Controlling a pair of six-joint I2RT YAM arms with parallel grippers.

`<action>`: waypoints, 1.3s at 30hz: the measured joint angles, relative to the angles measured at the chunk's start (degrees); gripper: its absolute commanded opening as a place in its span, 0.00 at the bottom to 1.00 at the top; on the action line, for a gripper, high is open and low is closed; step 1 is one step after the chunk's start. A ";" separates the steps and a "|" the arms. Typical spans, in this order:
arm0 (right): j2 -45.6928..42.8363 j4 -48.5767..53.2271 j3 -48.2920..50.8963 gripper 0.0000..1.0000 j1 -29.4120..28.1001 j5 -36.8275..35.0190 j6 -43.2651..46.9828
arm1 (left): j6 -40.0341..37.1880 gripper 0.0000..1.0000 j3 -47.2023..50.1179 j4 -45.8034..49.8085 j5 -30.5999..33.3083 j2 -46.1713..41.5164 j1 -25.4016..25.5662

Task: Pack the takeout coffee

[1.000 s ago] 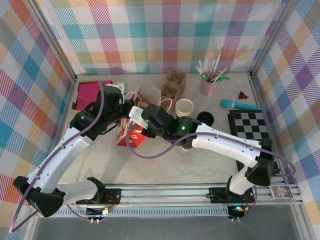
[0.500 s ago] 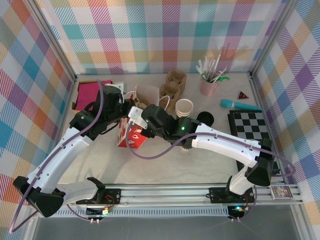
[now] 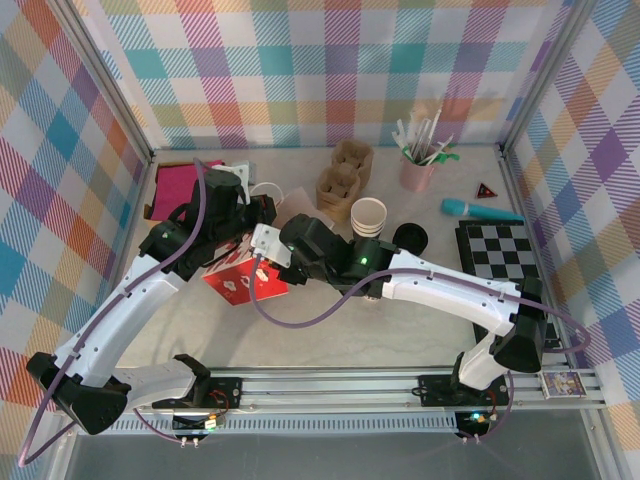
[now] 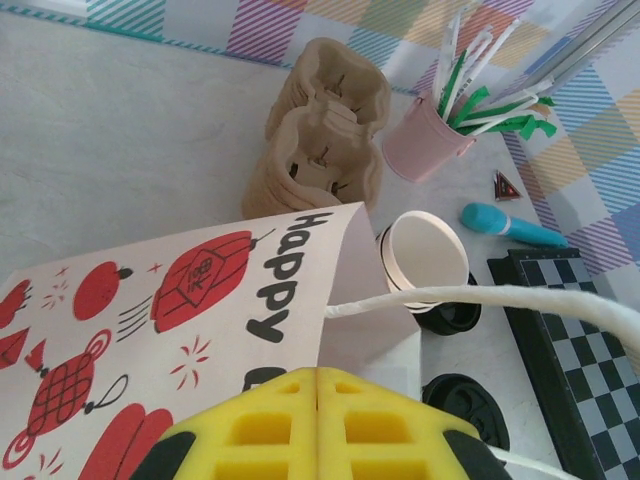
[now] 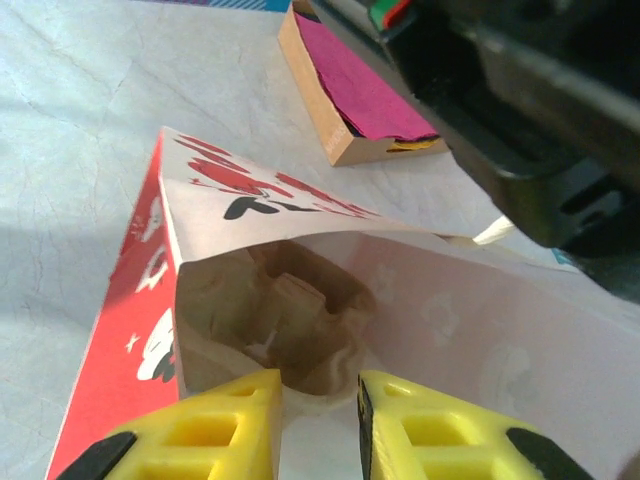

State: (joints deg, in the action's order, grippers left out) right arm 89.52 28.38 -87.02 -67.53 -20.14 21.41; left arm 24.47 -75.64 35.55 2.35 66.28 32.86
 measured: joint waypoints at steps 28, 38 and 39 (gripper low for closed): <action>-10.47 3.82 18.91 0.21 -0.46 9.84 -19.63 | -7.63 0.00 6.45 1.81 -9.18 -7.34 0.00; -9.88 2.89 23.71 0.24 -9.97 7.69 -26.84 | -9.01 0.00 7.91 2.67 -12.92 -9.40 0.02; -9.57 2.60 23.71 0.25 -10.29 7.48 -27.21 | -9.09 0.00 8.26 3.13 -13.46 -9.84 0.00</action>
State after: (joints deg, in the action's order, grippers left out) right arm 79.94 30.98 -63.31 -77.82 -12.67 -5.80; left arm 15.38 -67.37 38.68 -11.11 56.45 32.86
